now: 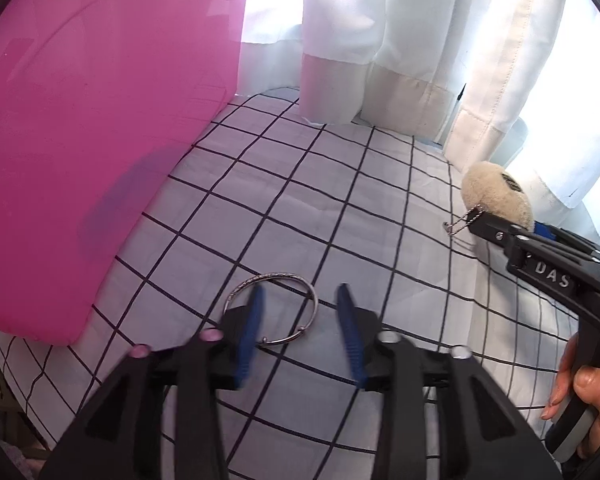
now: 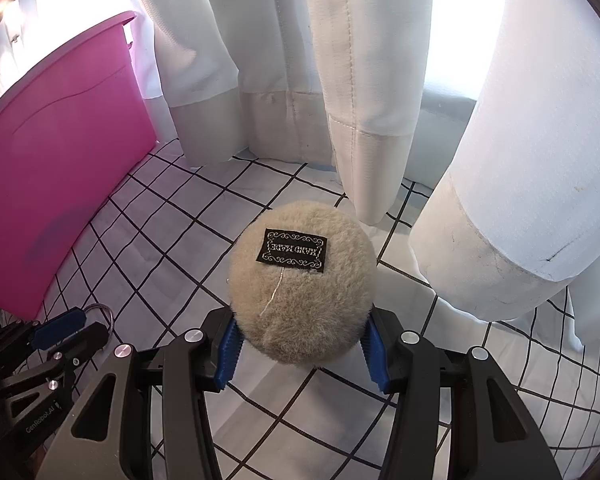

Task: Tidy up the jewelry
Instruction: 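Grasp the fuzzy ball with the right tool while the left tool grasps the bangle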

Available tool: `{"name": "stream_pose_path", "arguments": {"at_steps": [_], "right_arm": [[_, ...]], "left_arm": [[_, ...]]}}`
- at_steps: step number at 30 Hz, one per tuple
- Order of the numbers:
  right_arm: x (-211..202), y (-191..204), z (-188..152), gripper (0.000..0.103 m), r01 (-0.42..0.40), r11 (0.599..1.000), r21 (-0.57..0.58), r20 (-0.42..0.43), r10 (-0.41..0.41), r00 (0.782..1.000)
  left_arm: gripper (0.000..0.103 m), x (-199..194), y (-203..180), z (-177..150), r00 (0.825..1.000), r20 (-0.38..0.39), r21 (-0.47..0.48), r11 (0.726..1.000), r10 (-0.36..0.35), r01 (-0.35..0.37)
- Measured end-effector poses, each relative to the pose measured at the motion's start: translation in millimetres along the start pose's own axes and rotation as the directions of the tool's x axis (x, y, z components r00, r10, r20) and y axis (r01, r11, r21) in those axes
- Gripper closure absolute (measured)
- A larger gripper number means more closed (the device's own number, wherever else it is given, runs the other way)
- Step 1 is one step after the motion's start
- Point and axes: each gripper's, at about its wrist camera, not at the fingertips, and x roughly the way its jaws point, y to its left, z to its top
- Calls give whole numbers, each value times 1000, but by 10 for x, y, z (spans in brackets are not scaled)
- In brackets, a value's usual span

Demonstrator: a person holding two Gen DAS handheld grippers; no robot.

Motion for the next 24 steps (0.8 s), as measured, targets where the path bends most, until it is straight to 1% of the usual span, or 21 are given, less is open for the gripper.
{"name": "stream_pose_path", "arguments": {"at_steps": [1, 2, 3, 5, 6, 9, 10, 11, 12, 14, 15, 17, 18, 19, 20, 21, 24], "right_arm": [[-2, -9, -1, 54, 0, 1000, 2, 0, 0, 1000], [-8, -17, -2, 54, 1, 1000, 5, 0, -1, 1000], [-10, -24, -2, 54, 1, 1000, 6, 0, -1, 1000], [-10, -35, -1, 54, 3, 1000, 10, 1, -3, 1000], [-6, -36, 1, 54, 2, 1000, 12, 0, -2, 1000], [-6, -13, 6, 54, 2, 1000, 9, 2, -2, 1000], [-12, -9, 6, 54, 2, 1000, 7, 3, -2, 1000], [-14, -6, 6, 54, 2, 1000, 7, 4, -2, 1000], [-14, -5, 5, 54, 0, 1000, 8, 4, 0, 1000], [-15, -5, -1, 54, 1, 1000, 11, 4, -1, 1000], [-14, -6, -3, 54, 0, 1000, 13, 3, 0, 1000], [-12, -7, -4, 53, -3, 1000, 16, 3, 3, 1000], [-11, -6, -3, 53, -3, 1000, 16, 3, 3, 1000], [-10, -4, -1, 53, -3, 1000, 15, 3, 3, 1000], [-9, -5, -1, 54, -5, 1000, 15, 3, 5, 1000], [-11, -2, 2, 54, -7, 1000, 14, 4, 7, 1000], [-31, 10, 11, 54, -11, 1000, 9, 9, 11, 1000]], "left_arm": [[26, -11, 9, -4, 1000, 16, -2, 1000, 25, -25], [23, -36, 22, -4, 999, 38, -5, 999, 32, -32], [21, -53, 29, -1, 998, 51, -5, 1000, 30, -30], [18, -26, 19, 12, 998, 45, 9, 999, 45, -45], [16, 6, 17, 10, 998, 36, 17, 998, 54, -55], [15, 136, 40, -19, 996, -8, 27, 996, 90, -90], [14, 177, 59, -33, 995, -25, 23, 995, 98, -98], [11, 172, 80, -42, 995, -12, 15, 995, 102, -102], [8, 186, 99, -45, 994, -17, 11, 994, 108, -108], [8, 183, 115, -44, 995, -15, 10, 995, 103, -103], [9, 178, 113, -49, 995, -11, 13, 995, 102, -102], [19, 144, 95, -63, 996, 6, 25, 995, 93, -93], [30, 124, 73, -67, 996, 12, 38, 996, 85, -86], [44, 105, 40, -77, 997, 17, 52, 996, 74, -75], [50, 86, -2, -80, 997, 19, 66, 995, 70, -71], [51, 86, -20, -76, 997, 16, 73, 994, 78, -79], [51, 80, 1, -68, 998, 10, 57, 996, 67, -67]]}}
